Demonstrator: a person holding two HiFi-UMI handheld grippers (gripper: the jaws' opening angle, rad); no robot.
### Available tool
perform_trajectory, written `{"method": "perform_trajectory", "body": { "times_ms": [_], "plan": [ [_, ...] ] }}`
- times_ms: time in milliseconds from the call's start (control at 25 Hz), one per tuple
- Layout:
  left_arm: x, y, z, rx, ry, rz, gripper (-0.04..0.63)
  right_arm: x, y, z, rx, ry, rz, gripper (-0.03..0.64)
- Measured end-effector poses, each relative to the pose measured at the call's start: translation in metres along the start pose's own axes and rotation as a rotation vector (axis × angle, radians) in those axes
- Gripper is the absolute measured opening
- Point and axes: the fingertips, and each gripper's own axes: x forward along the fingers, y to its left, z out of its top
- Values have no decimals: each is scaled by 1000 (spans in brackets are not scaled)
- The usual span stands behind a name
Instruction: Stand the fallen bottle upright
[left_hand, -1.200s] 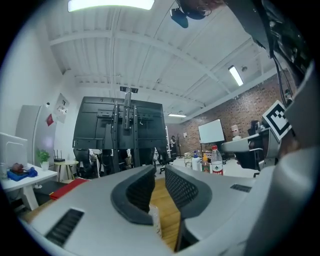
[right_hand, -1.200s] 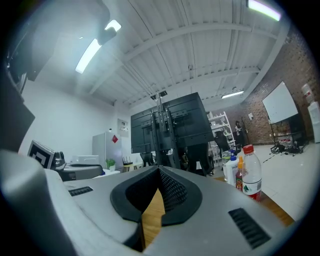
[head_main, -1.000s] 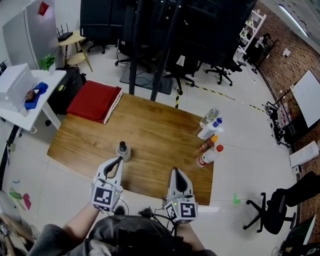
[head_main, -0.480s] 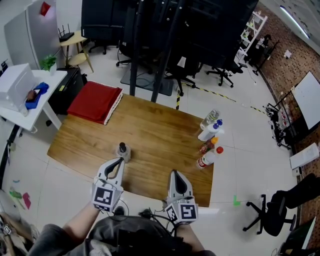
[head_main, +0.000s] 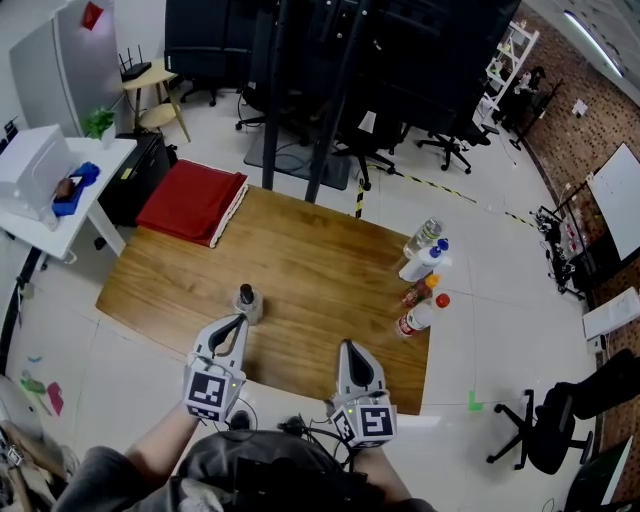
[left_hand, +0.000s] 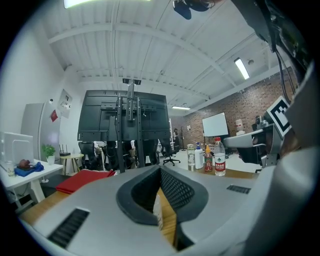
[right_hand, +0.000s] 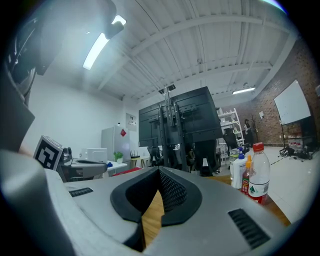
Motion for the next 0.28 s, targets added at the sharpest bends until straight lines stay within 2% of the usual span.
{"method": "perform_trajectory", "body": {
  "times_ms": [280],
  "plan": [
    [7, 4, -5, -7, 18, 9, 25, 8, -3, -2, 2, 8, 5, -2]
  ]
}}
